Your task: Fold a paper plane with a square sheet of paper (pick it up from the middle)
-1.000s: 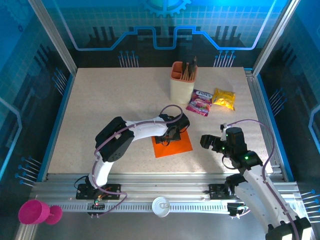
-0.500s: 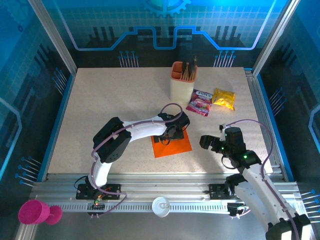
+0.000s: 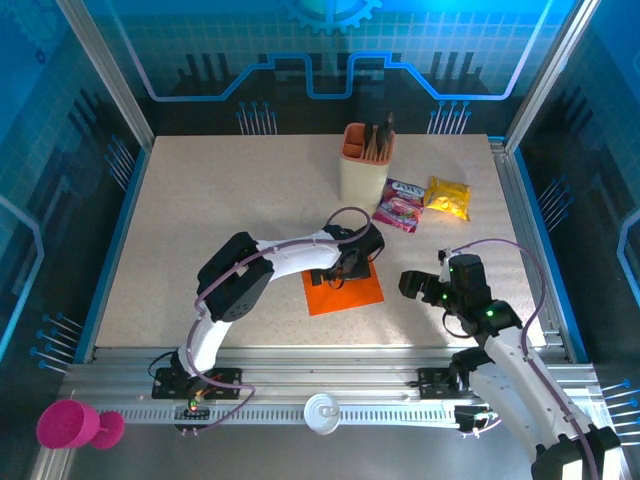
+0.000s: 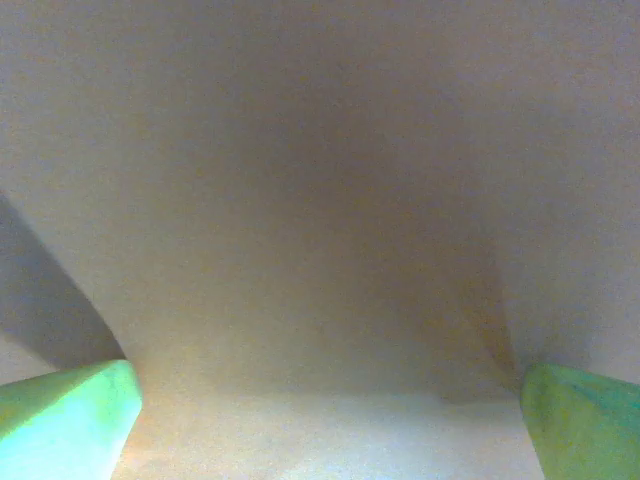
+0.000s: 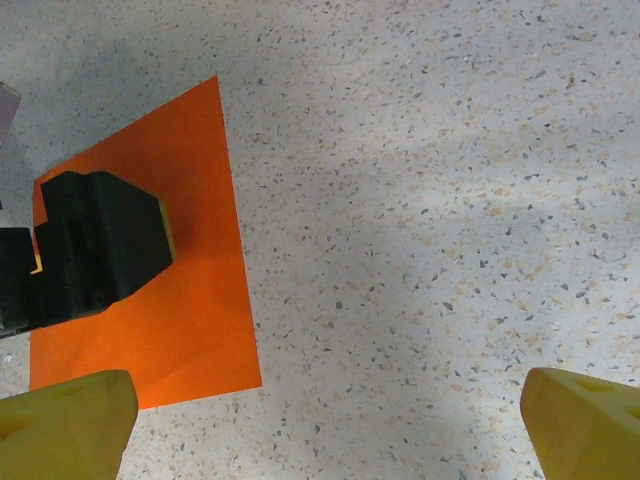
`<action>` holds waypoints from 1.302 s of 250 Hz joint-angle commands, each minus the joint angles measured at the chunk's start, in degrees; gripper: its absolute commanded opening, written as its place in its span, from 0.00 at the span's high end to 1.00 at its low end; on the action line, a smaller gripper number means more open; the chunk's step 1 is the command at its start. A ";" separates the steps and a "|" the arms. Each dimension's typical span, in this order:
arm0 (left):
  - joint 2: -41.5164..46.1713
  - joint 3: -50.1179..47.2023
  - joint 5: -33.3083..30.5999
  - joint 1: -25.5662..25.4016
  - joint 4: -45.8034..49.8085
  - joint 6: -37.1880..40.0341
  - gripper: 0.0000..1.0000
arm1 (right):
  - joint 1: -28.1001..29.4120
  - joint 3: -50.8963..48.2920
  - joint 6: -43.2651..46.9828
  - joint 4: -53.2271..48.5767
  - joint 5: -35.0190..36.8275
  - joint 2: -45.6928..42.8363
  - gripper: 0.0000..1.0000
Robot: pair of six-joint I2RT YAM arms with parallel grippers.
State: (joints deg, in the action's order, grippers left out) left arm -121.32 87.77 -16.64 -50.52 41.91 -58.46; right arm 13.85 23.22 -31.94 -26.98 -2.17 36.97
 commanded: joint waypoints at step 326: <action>3.90 0.59 -0.12 -0.63 3.51 -1.92 0.00 | -0.18 0.26 -0.48 -0.45 -1.03 -2.09 0.01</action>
State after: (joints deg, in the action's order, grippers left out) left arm -118.43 85.69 -18.11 -50.81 43.03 -58.00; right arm 13.82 23.22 -31.97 -28.53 -2.04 34.50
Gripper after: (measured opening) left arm 0.991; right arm 0.992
